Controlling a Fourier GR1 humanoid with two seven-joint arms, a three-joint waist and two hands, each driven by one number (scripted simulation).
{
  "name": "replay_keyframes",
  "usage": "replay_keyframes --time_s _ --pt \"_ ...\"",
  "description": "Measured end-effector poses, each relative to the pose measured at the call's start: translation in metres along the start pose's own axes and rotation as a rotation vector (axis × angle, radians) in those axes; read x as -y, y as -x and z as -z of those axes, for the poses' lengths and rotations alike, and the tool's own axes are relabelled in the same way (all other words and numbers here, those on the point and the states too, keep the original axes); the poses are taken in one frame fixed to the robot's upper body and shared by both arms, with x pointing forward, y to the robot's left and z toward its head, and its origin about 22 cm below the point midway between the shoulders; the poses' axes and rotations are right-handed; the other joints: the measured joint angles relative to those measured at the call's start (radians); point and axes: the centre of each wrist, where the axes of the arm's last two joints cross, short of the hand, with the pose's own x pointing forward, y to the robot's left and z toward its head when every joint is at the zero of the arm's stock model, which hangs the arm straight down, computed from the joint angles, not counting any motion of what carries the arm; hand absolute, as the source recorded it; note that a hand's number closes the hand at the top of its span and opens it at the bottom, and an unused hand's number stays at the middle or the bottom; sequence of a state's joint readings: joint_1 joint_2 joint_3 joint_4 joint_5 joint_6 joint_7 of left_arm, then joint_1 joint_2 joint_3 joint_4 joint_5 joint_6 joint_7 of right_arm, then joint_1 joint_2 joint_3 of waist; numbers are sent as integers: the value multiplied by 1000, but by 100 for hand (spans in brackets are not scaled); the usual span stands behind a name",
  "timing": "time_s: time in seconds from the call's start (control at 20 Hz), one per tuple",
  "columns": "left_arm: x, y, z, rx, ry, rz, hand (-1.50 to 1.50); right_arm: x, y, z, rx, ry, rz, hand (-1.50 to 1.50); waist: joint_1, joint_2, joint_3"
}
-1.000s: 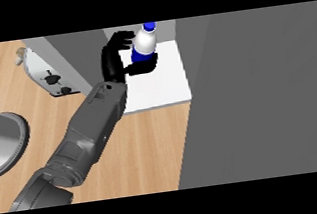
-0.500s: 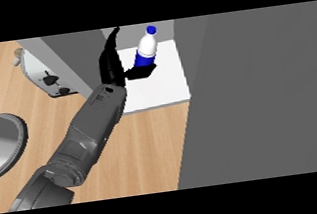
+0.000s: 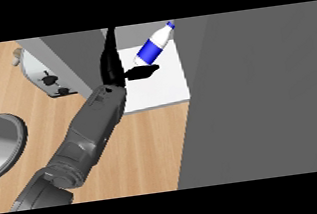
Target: Pick up the bottled water, place it into the cabinet and close the cabinet
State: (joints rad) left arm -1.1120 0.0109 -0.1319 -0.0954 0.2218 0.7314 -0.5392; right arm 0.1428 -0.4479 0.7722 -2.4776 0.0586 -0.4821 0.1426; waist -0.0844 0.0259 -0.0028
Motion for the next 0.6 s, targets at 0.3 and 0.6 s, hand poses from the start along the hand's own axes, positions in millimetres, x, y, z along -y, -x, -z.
replay_keyframes --time_s 0.3,0.6 --pt "3 -10 1 97 78 -235 150 -1 1 -3 -2 8 11 -150 9 -7 0" --pt "2 -11 0 162 156 -419 150 -1 1 -5 -21 13 8 -150 26 -17 1"
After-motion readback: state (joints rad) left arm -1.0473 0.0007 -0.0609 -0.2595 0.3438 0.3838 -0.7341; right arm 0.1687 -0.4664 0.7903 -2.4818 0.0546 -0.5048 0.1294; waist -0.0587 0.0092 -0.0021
